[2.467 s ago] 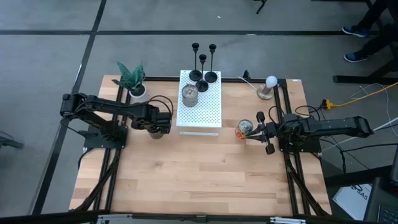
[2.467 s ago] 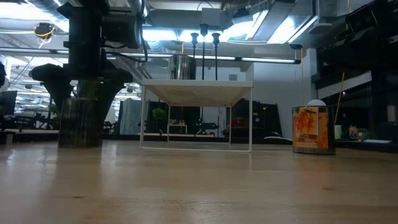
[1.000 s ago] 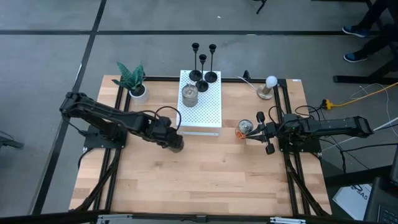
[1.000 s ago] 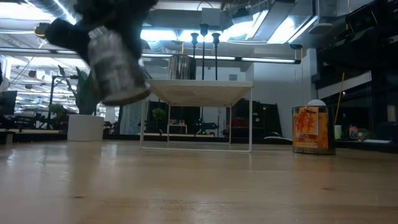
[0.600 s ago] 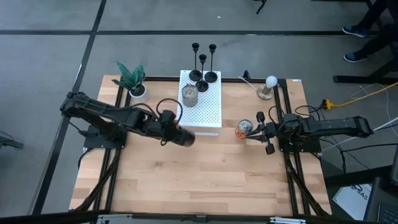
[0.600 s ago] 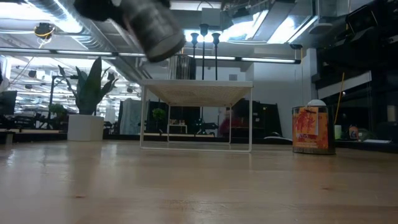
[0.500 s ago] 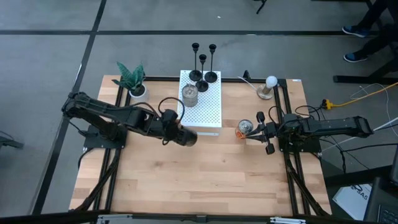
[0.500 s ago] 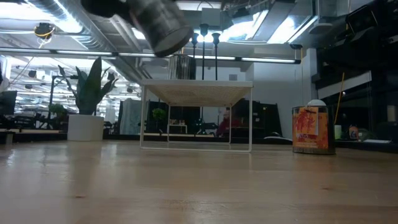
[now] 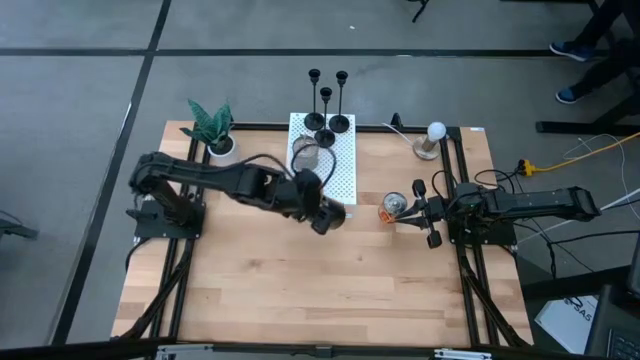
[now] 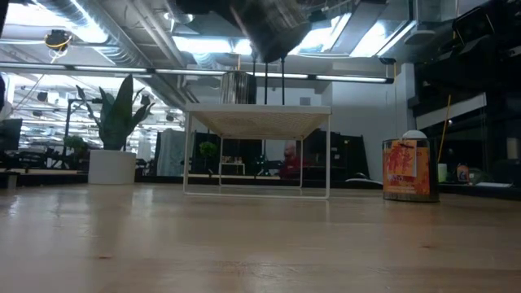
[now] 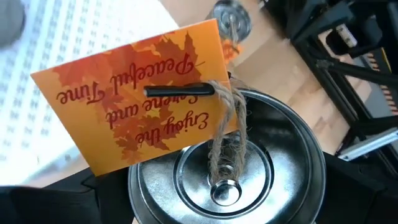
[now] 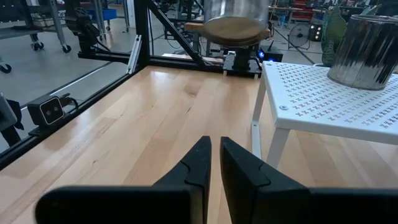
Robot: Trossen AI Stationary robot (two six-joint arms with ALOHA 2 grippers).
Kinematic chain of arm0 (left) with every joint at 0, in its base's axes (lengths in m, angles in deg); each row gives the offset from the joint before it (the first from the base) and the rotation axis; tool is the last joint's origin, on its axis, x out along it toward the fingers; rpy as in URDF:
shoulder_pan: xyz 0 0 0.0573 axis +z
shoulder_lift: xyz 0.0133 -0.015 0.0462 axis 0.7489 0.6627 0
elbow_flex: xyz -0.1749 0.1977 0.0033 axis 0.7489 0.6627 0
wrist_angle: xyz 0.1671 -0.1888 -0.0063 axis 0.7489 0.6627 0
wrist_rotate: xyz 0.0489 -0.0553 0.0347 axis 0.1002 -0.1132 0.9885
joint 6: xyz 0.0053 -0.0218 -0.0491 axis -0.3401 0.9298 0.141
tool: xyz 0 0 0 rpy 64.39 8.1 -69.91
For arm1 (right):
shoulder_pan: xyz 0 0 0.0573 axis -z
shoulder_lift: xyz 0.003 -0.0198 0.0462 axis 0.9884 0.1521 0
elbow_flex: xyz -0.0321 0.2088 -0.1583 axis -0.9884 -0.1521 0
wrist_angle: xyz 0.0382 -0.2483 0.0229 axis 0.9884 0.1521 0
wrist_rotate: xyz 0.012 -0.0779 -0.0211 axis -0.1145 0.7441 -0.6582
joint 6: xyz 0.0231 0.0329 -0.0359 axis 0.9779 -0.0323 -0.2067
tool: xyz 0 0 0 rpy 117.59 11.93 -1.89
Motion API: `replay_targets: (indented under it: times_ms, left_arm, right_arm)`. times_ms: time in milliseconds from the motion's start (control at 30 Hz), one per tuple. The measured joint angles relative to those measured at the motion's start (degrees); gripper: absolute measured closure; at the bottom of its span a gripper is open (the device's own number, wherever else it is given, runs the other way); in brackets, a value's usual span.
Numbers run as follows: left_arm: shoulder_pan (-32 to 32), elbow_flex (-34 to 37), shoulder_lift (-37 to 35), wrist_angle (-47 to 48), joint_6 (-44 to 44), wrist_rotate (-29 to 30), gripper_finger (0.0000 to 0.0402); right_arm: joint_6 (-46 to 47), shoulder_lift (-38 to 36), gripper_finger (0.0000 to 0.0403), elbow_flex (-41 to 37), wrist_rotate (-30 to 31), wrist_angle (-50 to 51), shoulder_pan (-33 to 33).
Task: Pick & Place candle stick holders
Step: Put the left orange scented candle on the shelf
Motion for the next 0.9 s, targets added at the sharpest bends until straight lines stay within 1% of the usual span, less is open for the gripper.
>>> replay_targets:
  times_ms: [133, 333, 433, 567, 700, 900]
  left_arm:
    - [2.6, -6.7, 4.0, 3.8, -4.4, -2.5, 0.0047]
    - [6.2, -17.7, 10.5, 14.6, -10.5, -5.3, 0.0047]
    - [7.9, -21.5, 13.1, 19.8, -13.3, -6.2, 0.0047]
    - [10.0, -24.1, 15.5, 23.5, -17.4, -7.5, 0.0047]
    - [11.9, -24.4, 16.8, 24.2, -22.4, -8.0, 0.0047]
    - [14.3, -24.3, 17.7, 28.2, -24.0, -7.7, 0.0047]
  right_arm:
    - [0.0, 0.0, 0.0363, 0.0, 0.0, 0.0, 0.0]
    - [0.0, 0.0, 0.0363, 0.0, 0.0, 0.0, 0.0]
    - [0.0, 0.0, 0.0363, 0.0, 0.0, 0.0, 0.0]
    - [0.0, 0.0, 0.0363, 0.0, 0.0, 0.0, 0.0]
    - [0.0, 0.0, 0.0363, 0.0, 0.0, 0.0, 0.0]
    - [0.0, 0.0, 0.0363, 0.0, 0.0, 0.0, 0.0]
